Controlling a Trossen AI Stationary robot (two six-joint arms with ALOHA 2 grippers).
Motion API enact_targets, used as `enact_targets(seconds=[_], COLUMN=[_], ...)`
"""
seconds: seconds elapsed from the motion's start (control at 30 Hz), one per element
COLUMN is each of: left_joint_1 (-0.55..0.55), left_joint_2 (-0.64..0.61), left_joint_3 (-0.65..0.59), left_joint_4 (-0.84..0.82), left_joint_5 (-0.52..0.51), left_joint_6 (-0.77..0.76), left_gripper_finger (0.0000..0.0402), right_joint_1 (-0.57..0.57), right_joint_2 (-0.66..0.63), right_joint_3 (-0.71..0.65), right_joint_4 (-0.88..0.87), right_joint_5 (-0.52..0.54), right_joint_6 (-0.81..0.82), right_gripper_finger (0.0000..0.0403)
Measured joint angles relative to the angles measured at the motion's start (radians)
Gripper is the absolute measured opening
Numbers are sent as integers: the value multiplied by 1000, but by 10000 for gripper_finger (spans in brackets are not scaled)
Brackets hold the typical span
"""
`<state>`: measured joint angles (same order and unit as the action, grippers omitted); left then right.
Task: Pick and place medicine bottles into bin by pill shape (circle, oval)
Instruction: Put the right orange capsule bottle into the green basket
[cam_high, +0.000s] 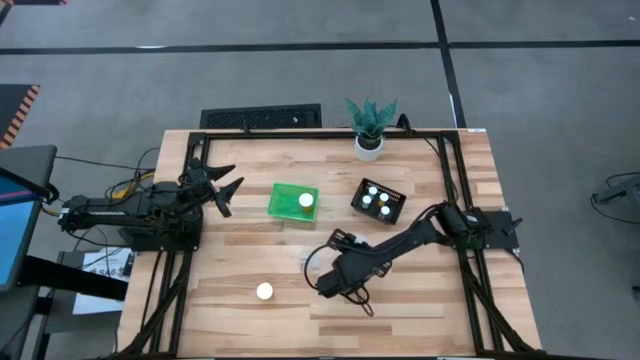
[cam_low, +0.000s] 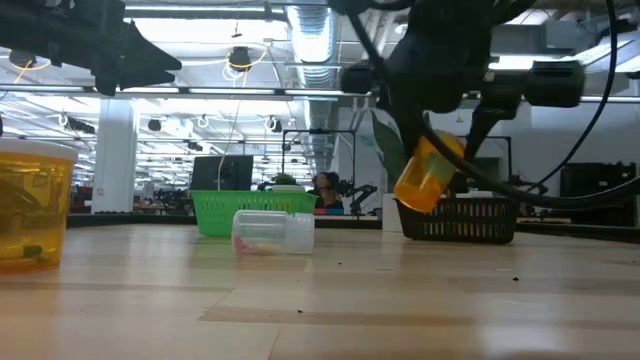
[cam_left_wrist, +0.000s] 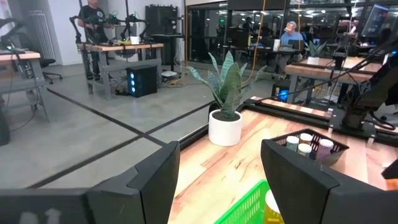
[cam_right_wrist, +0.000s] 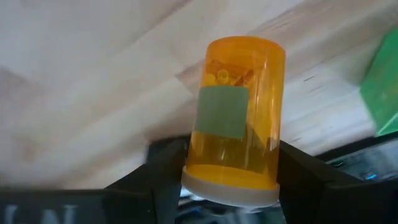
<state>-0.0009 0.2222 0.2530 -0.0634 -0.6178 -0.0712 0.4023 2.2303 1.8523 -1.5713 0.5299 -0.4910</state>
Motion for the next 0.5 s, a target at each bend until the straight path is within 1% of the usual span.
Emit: enact_targets(seconds=[0.13, 0.2, 0.4, 0.5], left_joint_1=[0, 0, 0, 0], left_joint_2=[0, 0, 0, 0], left_joint_3=[0, 0, 0, 0], left_joint_4=[0, 0, 1, 1], left_joint_5=[0, 0, 0, 0], left_joint_6=[-3, -4, -4, -20], left_gripper_finger=[220, 220, 220, 220], right_joint_1=[1, 2, -22, -30], right_joint_2=[0, 0, 0, 0], right_joint_3=[0, 0, 0, 0], right_joint_4=[0, 0, 5, 51], right_joint_5=[45, 50, 49, 47], right_joint_6=[-204, -248, -235, -176], right_gripper_finger=[226, 225, 232, 238])
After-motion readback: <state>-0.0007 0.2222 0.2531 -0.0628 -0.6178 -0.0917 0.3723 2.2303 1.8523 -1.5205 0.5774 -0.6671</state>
